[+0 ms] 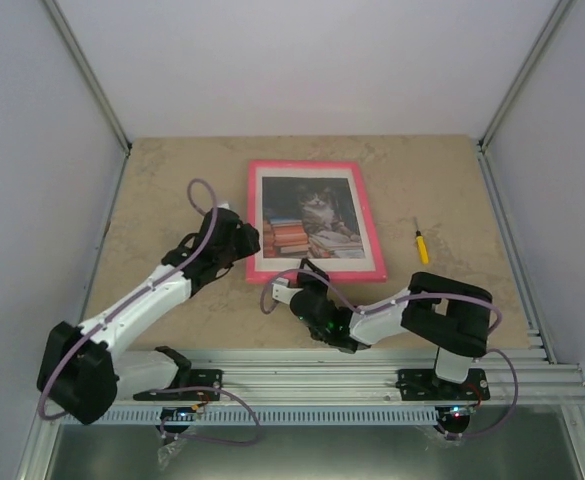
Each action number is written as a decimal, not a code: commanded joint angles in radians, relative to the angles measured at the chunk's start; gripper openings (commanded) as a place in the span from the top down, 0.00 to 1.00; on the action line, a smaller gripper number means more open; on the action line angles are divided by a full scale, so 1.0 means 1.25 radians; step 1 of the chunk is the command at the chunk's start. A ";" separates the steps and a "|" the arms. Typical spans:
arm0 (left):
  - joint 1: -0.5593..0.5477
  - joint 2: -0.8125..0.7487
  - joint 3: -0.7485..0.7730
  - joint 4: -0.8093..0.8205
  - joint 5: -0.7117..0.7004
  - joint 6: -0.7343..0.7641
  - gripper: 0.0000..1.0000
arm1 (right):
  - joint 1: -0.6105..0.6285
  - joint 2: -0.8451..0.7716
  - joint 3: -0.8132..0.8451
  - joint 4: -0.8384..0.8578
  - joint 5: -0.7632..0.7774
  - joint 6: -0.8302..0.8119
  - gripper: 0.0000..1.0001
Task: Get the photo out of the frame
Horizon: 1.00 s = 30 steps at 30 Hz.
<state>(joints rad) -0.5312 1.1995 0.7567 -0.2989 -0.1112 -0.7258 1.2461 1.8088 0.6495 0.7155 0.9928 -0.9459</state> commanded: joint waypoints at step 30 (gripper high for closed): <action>0.046 -0.429 -0.285 0.303 -0.190 -0.009 0.01 | -0.190 -0.636 -0.051 -0.097 -0.513 0.741 1.00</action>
<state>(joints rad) -0.4778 0.6655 0.4175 0.0307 -0.3424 -0.7521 1.0512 1.0447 0.5972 0.4606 0.5293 -0.2607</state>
